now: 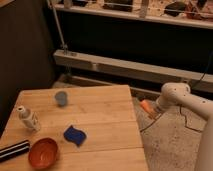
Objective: Drag the pepper across the table
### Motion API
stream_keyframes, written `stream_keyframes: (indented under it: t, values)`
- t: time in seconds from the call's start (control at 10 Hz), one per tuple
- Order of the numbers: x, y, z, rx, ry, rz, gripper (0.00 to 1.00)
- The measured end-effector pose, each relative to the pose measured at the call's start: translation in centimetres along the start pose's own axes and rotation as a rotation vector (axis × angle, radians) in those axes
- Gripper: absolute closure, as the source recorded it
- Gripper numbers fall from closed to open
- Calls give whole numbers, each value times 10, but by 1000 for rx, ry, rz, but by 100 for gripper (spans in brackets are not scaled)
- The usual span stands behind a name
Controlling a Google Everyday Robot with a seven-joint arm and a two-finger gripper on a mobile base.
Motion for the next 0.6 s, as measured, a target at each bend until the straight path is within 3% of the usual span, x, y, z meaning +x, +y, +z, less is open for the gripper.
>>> stream_keyframes:
  t: [0.6]
  values:
    - [4,6,1,15,28,31,20]
